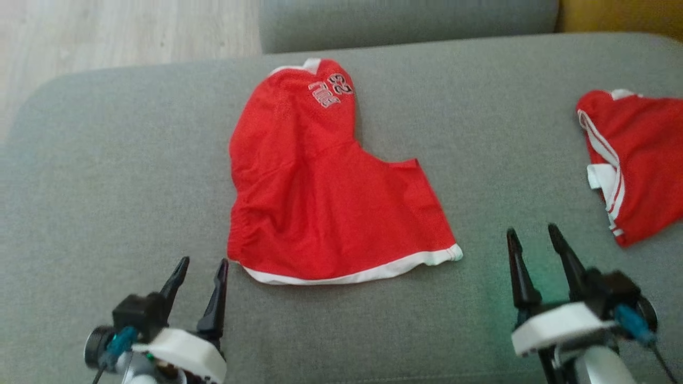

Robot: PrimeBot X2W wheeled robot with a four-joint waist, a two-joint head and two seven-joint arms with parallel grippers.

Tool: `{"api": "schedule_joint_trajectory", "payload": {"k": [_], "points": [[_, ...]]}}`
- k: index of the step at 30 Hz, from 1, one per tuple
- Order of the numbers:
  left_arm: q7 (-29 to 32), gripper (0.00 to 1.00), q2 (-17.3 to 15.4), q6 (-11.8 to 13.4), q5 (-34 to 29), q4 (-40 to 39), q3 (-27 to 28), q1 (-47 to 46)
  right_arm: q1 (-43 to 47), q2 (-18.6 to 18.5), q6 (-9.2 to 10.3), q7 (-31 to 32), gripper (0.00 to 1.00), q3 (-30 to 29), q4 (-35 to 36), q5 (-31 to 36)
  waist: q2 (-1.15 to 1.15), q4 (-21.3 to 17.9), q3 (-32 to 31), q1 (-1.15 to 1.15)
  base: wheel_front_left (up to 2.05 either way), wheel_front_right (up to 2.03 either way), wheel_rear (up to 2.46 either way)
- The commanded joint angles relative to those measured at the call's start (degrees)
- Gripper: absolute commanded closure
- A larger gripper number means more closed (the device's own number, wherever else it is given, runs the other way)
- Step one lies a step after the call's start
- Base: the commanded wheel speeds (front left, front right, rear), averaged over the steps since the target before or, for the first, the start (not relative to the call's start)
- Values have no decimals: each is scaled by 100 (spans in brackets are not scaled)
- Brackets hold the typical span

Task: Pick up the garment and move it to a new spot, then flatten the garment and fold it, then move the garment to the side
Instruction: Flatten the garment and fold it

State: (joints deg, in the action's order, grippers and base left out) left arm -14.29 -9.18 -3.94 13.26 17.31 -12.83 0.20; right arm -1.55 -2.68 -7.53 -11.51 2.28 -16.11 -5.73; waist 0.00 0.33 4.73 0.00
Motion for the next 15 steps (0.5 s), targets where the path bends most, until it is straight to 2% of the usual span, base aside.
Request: {"api": "schedule_joint_trajectory", "payload": {"k": [1,8,15], "points": [[-71,0,32,63,10,-291,327,-35,52,-20,4,-173,0,77,172,91,0,51,-205,0,0,0,0],[-71,0,251,158,-173,-681,711,517,428,-20,4,-342,0,-58,248,103,0,46,-490,0,0,0,0],[-71,0,436,1,-319,-757,983,774,729,-20,4,-347,0,-68,522,84,0,87,-543,0,0,0,0]]}}
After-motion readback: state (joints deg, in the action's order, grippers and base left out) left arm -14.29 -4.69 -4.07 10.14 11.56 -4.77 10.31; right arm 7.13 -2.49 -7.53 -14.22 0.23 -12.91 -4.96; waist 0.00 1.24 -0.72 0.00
